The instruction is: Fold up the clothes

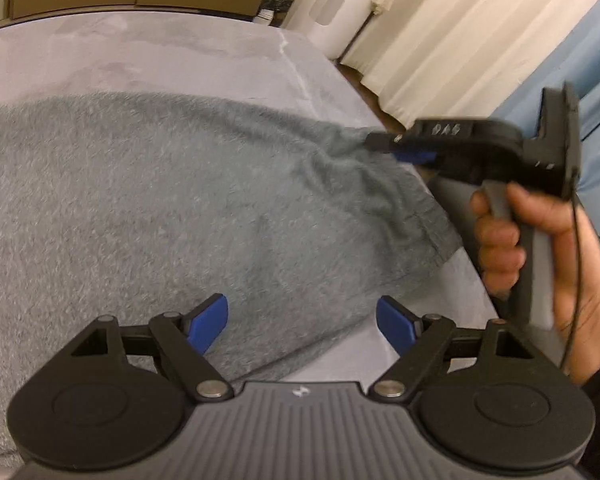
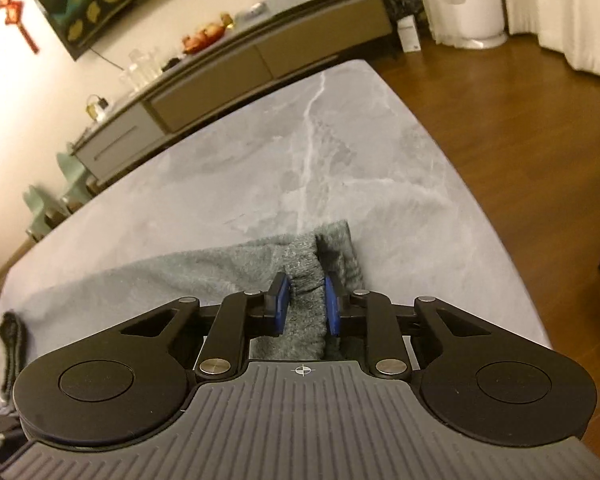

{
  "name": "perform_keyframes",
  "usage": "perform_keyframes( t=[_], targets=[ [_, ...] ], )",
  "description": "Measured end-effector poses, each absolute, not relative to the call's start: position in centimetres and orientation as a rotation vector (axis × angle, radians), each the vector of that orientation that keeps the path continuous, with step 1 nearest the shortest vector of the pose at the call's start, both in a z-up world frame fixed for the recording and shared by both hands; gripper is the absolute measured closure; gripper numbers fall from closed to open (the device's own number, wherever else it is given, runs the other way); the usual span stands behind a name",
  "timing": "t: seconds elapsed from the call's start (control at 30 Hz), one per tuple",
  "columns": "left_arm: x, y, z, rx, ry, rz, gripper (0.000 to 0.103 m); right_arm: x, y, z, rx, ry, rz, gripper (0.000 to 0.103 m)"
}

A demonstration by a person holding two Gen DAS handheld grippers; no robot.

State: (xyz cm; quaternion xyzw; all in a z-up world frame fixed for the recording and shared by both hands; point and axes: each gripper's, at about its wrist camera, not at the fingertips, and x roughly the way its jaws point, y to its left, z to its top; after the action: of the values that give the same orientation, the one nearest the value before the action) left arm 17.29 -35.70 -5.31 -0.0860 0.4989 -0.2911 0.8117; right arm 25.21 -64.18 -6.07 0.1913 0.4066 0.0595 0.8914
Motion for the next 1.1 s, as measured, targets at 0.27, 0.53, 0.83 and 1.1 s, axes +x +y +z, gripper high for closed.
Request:
perform_keyframes(
  t=[0.27, 0.53, 0.83, 1.1],
  targets=[
    [16.4, -35.4, -5.4, -0.166, 1.039, -0.636, 0.020, 26.7, -63.3, -4.4, 0.259, 0.810, 0.094, 0.094],
    [15.8, -36.2, -5.3, -0.125, 1.039, -0.654, 0.020, 26.7, -63.9, -4.9, 0.221, 0.816, 0.039, 0.061],
    [18.2, -37.3, -1.1, -0.292, 0.986, -0.651, 0.015, 13.3, -65.9, -5.9, 0.494, 0.706, -0.141, 0.048],
    [21.0, -47.0, 0.5, -0.050, 1.007, -0.723, 0.010, 12.1, -61.8, -7.4, 0.361, 0.724, -0.178, 0.081]
  ],
)
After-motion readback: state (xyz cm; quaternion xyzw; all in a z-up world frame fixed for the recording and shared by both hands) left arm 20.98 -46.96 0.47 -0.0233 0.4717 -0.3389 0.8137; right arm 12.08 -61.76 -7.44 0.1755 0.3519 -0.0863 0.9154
